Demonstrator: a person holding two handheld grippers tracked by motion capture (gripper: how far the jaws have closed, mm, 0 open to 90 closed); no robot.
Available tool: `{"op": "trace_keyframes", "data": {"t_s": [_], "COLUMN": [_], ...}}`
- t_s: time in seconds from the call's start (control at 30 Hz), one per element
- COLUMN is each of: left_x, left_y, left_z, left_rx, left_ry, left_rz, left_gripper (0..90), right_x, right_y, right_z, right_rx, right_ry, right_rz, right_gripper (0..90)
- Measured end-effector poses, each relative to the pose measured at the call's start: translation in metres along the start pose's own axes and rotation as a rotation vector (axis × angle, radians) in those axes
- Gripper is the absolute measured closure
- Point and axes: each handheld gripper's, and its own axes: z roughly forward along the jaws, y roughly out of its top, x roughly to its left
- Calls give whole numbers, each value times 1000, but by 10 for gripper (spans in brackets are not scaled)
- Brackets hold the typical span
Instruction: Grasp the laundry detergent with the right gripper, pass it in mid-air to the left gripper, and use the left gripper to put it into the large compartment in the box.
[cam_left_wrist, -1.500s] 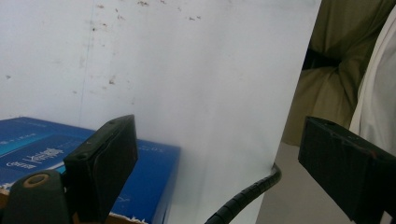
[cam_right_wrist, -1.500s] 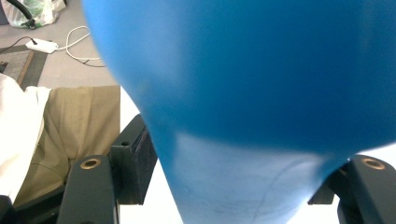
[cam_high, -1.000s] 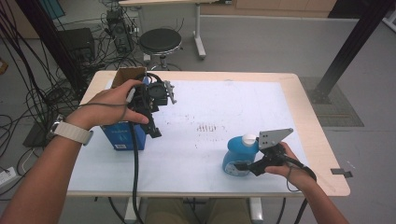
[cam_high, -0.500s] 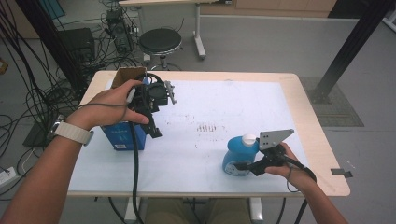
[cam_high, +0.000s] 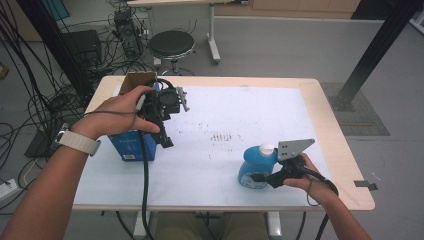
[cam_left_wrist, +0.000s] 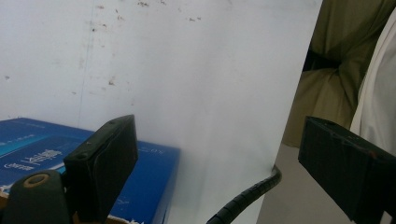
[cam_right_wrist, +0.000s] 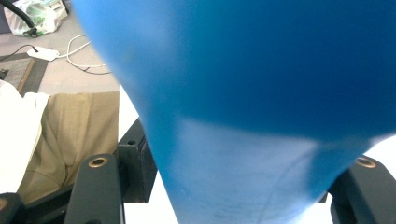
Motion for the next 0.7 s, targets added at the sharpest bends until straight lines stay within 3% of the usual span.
{"op": "trace_keyframes", "data": {"t_s": [0.7], "left_x": [0], "left_y": [-1], "left_z": [0], "left_rx": [-3], "left_ry": [0], "left_rz": [-4], "left_gripper": [125], "right_x": [-1], "right_y": [-2], "right_z": [1], "right_rx": [-17], "right_ry": [-6], "right_rz": [-11], "right_gripper": [407]}}
